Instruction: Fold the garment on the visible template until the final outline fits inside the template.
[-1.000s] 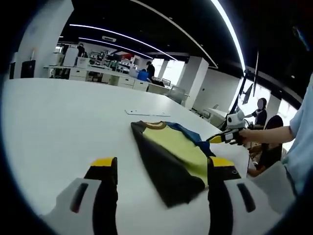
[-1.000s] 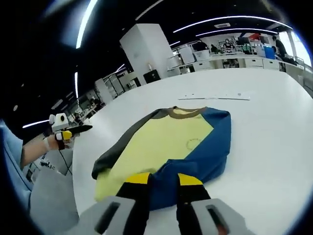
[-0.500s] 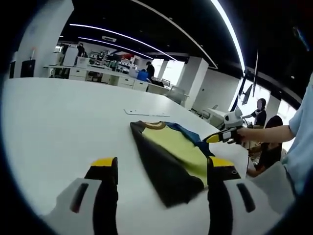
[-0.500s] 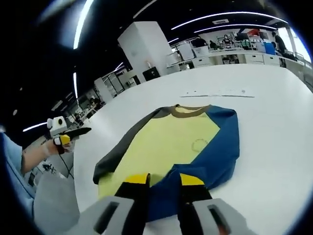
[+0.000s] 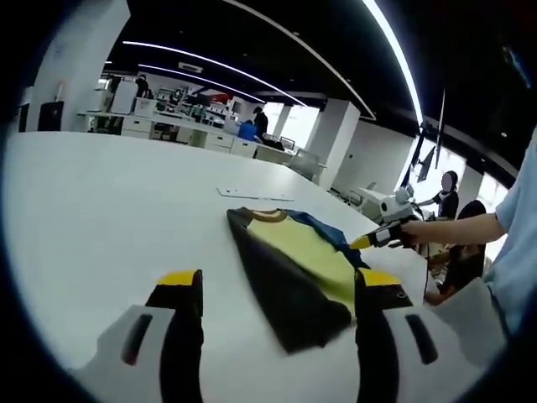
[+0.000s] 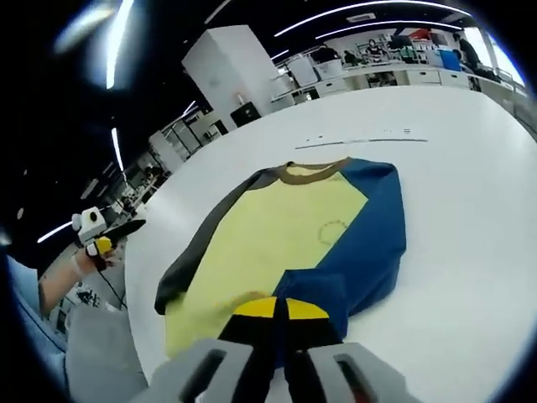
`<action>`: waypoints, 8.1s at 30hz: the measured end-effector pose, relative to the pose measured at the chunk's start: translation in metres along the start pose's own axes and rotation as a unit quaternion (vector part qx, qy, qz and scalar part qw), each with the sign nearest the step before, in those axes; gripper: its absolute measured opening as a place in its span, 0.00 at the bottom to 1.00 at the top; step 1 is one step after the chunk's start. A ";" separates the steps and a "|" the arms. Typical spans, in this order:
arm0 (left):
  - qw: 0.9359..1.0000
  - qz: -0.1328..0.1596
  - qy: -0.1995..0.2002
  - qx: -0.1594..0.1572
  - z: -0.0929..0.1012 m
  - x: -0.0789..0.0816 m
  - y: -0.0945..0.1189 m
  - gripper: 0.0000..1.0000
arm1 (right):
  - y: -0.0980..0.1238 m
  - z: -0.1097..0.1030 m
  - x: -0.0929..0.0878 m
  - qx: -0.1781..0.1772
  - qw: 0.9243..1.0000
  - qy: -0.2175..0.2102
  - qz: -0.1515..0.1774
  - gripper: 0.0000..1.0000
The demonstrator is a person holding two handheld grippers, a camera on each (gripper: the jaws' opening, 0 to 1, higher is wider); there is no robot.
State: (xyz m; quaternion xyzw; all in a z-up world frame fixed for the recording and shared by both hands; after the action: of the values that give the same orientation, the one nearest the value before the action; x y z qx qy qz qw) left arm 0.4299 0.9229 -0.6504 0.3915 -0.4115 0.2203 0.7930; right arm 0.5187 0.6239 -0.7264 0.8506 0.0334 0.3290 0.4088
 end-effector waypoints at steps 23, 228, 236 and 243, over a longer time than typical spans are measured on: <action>1.000 0.004 -0.002 -0.009 0.015 0.001 -0.003 0.69 | 0.131 0.067 -0.065 -0.086 0.991 -0.083 0.058 0.00; 0.984 -0.141 -0.068 -0.089 0.067 -0.040 -0.152 0.23 | 0.163 0.029 -0.052 -0.025 0.986 0.090 0.139 0.84; 0.984 -0.138 -0.075 -0.084 0.061 -0.037 -0.138 0.36 | 0.160 0.023 -0.052 -0.020 0.986 0.092 0.138 0.84; 0.989 -0.126 -0.056 -0.062 0.042 -0.033 -0.122 0.35 | 0.157 0.020 -0.054 -0.017 0.986 0.089 0.140 0.83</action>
State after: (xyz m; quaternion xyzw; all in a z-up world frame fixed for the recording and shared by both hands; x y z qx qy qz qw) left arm 0.4730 0.8156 -0.7161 0.4020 -0.4156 0.0709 0.8128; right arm 0.4555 0.4882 -0.6512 0.8069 -0.0556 0.4581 0.3686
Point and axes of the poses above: the point that each gripper's makers call its tool centre point, and the gripper's own axes: y roughly backward along the fingers, z roughly to its right, x roughly out of its top, the point moved 1 cm from there along y, roughly backward along the fingers, and after that the axes turned 11 degrees about -z, right-handed, at the moved point
